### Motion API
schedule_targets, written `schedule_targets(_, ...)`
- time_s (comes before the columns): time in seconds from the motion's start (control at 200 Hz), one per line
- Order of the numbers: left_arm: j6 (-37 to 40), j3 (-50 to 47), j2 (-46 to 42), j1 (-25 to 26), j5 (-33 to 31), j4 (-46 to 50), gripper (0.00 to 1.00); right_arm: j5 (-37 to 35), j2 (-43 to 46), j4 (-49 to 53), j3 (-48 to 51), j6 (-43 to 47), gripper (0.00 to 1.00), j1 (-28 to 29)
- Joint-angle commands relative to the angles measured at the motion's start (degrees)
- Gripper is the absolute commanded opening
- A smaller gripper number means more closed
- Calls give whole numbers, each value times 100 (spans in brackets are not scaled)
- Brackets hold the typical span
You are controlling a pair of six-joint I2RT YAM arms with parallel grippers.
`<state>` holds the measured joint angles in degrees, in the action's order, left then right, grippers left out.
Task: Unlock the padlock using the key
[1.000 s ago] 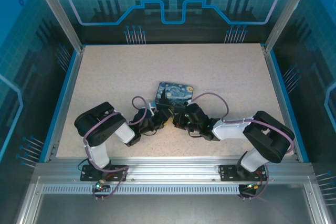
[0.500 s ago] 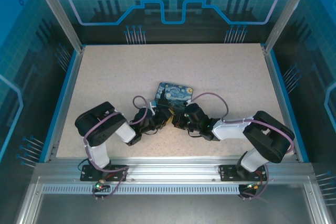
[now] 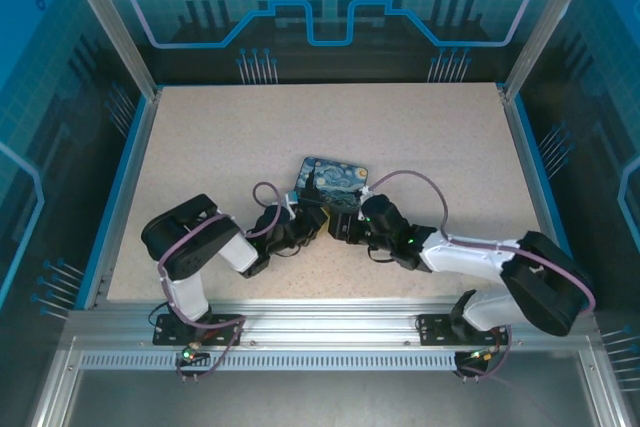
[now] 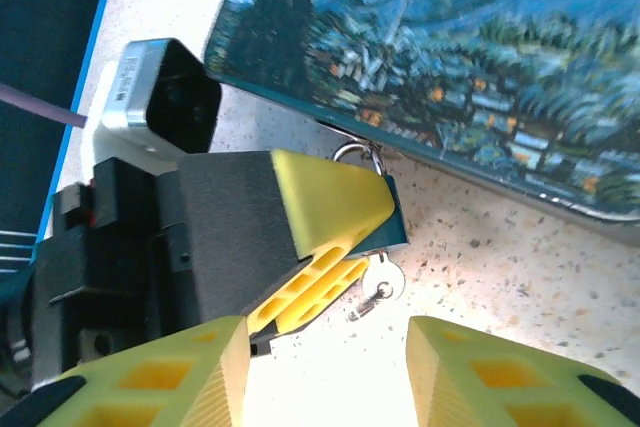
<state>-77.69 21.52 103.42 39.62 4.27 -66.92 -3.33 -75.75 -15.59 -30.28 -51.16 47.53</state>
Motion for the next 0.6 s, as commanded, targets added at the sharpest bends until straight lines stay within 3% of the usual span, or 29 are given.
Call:
schedule_targets(0.0,109,47,-198,37,-32,-58,11,-361,494,729,49,1448,47,-50)
schedule_targets(0.295,107,-34,-264,40,-59,-92,11,-547,2006,916,172,4642,57,-2)
schedule_targets(0.41,85,-37,-228,30,-51,-168,11,-410,2082,1048,161,5972,58,133)
schedule_targets(0.595,68,-45,-248,31,-33,-173,11,-1500,1629,964,295,8205,61,829)
